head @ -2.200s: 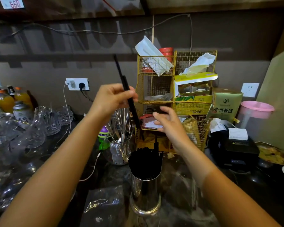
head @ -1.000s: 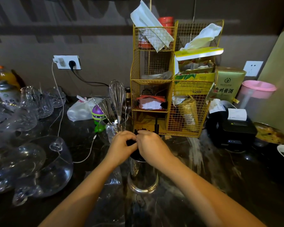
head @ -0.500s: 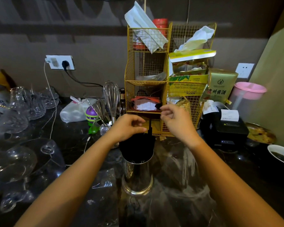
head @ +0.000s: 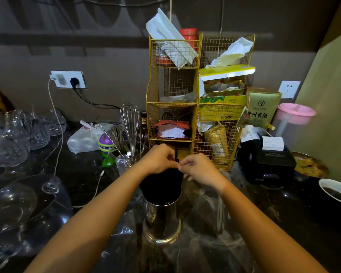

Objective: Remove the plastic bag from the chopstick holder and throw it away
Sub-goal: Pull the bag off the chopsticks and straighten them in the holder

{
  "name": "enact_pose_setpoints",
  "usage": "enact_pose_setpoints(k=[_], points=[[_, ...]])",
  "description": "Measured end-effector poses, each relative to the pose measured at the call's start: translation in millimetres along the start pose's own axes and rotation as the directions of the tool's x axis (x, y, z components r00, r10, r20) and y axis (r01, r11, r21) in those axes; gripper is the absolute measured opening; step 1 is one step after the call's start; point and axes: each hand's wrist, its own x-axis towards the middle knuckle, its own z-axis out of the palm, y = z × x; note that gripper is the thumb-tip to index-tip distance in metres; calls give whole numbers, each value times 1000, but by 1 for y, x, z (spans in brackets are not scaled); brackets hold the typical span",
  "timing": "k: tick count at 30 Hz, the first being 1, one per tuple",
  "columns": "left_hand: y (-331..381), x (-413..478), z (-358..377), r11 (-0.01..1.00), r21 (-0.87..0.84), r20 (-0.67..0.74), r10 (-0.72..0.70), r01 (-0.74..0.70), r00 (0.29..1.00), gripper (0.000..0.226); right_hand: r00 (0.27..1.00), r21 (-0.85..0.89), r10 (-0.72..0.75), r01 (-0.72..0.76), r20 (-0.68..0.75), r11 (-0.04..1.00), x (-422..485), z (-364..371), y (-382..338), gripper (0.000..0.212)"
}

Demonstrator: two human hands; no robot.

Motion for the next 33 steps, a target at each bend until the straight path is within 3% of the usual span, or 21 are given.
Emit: enact_pose_setpoints(k=[8, 13, 21, 27, 33], points=[[7, 4, -8, 1000, 5, -53, 26, -26, 998, 25, 1000, 27, -11, 11, -9, 1000, 3, 1, -1, 2], [19, 3, -29, 998, 16, -60, 65, -64, 996, 27, 998, 56, -64, 64, -2, 996, 6, -5, -8, 24], [43, -11, -85, 988, -2, -184, 149, -152, 972, 13, 986, 100, -164, 166, -30, 981, 4, -10, -27, 28], [48, -28, -122, 967, -141, -345, 155, -214, 926, 17, 972, 158, -232, 235, -32, 959, 1, -9, -34, 11], [24, -42, -135, 895, -392, -466, 7, -214, 885, 9, 977, 224, -212, 210, -16, 952, 0, -19, -37, 9]])
